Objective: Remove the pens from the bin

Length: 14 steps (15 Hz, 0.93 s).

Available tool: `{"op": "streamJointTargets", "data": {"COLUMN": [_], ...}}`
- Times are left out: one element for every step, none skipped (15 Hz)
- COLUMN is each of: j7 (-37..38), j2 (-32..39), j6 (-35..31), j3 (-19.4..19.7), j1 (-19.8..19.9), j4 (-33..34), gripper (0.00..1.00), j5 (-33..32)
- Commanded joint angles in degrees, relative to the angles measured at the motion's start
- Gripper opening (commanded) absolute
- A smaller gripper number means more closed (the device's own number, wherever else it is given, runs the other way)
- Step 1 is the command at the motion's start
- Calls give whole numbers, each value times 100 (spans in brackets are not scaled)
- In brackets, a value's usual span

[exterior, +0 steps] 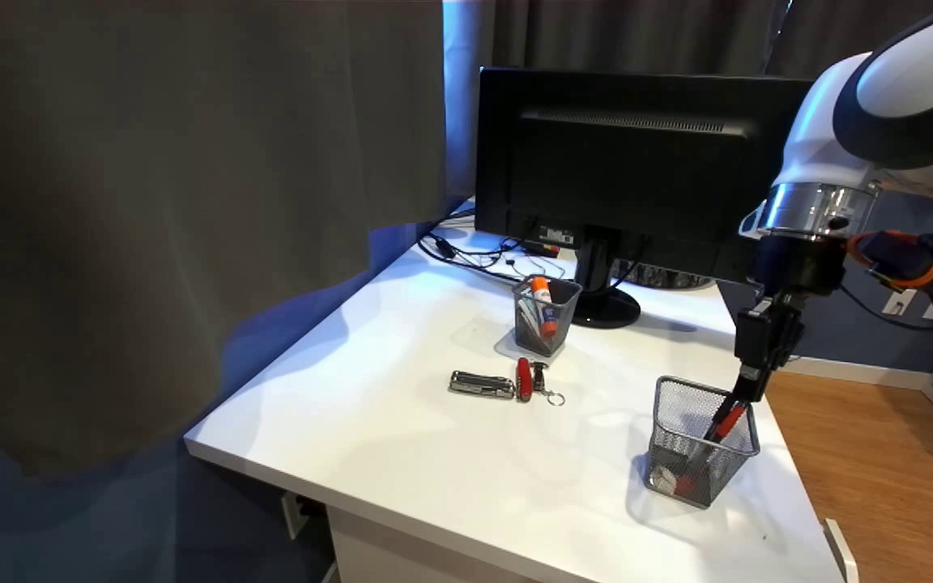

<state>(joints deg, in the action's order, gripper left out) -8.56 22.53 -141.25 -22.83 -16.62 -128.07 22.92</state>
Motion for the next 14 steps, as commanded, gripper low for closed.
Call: {"op": "streamJointTargets", "data": {"j7": [168,170,166,169,169,167,168,167,165,161,153,147,130,94], "j2": [-92,-92,-91,-93,-93,-96,-96,-96,-96,-97,-100,-103,-103,-105], "j6": [101,99,97,94,94,92,91,92,91,91,88,87,84,70], "j3": [-19,-19,-20,-19,-18,-18,-18,-17,-18,-20,-23,-26,-34,-51], "j1": [-3,-2,0,-1,-1,0,0,-1,-1,0,3,5,11,26], "j4": [-34,-36,-36,-36,-37,-38,-38,-37,-37,-36,-38,-39,-39,-41], "gripper": [11,7,4,3,2,1,2,2,2,2,2,2,2,2], "j5": [-65,-64,-61,-61,-63,-61,-61,-63,-62,-61,-56,-53,-41,-12]}}
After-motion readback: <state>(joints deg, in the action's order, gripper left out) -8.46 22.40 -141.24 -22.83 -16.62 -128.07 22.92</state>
